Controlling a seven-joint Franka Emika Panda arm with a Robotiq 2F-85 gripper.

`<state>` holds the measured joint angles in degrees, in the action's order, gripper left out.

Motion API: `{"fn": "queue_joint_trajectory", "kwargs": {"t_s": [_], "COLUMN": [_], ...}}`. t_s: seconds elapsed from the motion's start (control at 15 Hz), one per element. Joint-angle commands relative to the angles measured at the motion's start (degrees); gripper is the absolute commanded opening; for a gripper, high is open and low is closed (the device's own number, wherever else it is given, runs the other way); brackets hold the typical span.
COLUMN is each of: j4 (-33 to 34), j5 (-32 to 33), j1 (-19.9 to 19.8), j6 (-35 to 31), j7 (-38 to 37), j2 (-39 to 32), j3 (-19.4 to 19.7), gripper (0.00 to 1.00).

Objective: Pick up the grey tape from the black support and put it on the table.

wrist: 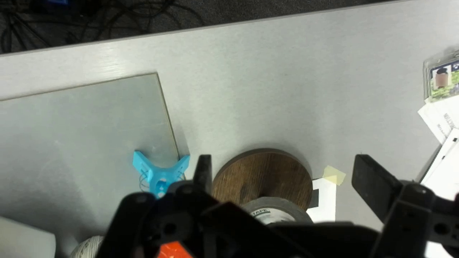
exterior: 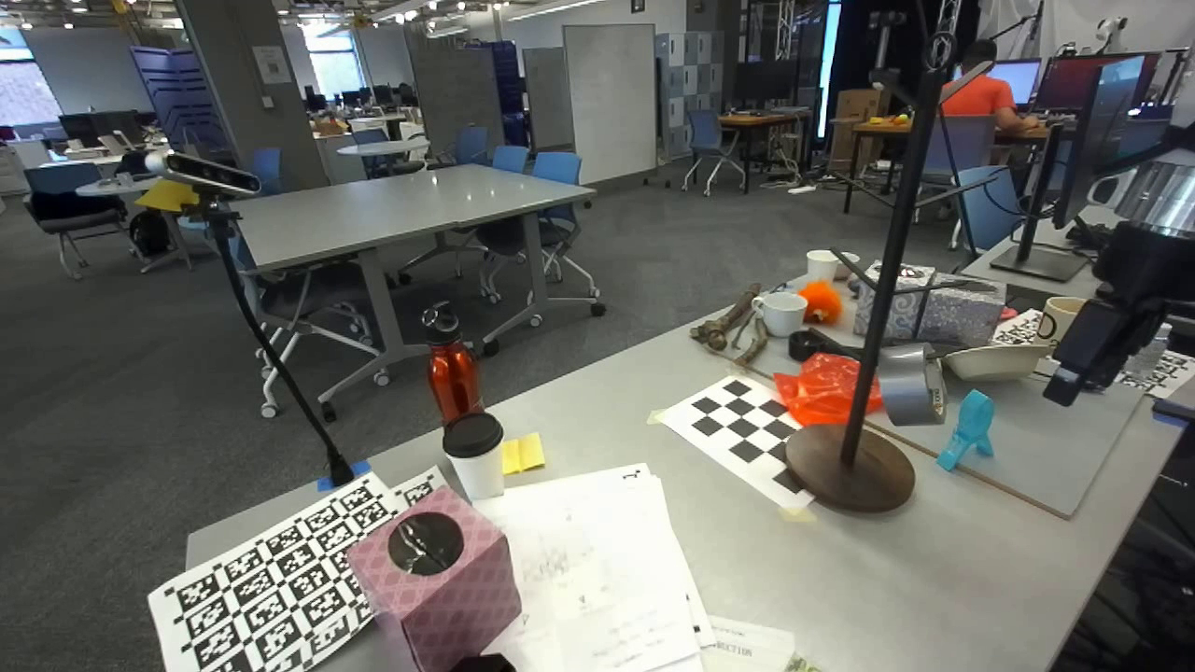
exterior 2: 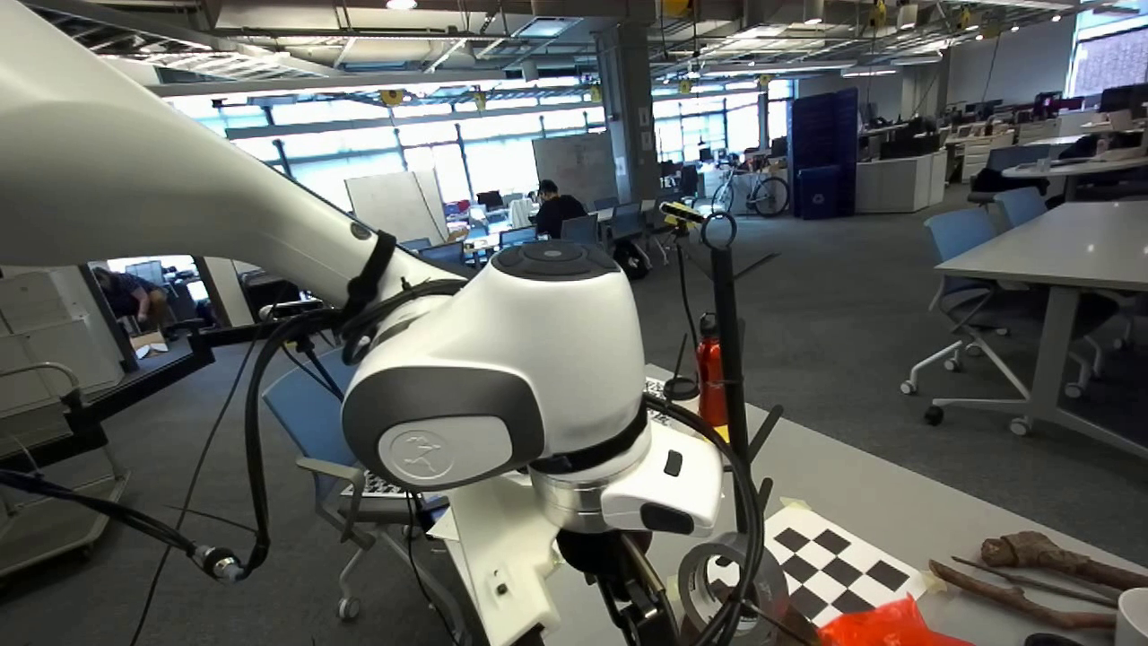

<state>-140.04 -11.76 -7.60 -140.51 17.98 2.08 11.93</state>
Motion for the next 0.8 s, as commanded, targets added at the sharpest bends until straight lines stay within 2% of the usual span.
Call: {"fn": "queue_joint_trajectory", "kwargs": {"t_s": [0.0, 0.4, 0.47, 0.53, 0.73], "j4": [2.72, 4.38, 4.49, 2.58, 2.73], "j5": [-3.38, -4.03, -4.04, -2.44, -2.43], "j1": [-1.48, -3.03, -3.29, -2.94, -3.28], "j6": [2.57, 4.17, 4.31, 2.50, 2.56], "j7": [8.81, 19.79, 20.60, 16.79, 18.17], "j2": [-0.17, -1.35, -1.47, -0.11, -0.43], "j3": [0.68, 2.04, 2.19, 1.48, 1.72], "gripper": [1.00, 1.00, 1.00, 1.00, 1.00]}}
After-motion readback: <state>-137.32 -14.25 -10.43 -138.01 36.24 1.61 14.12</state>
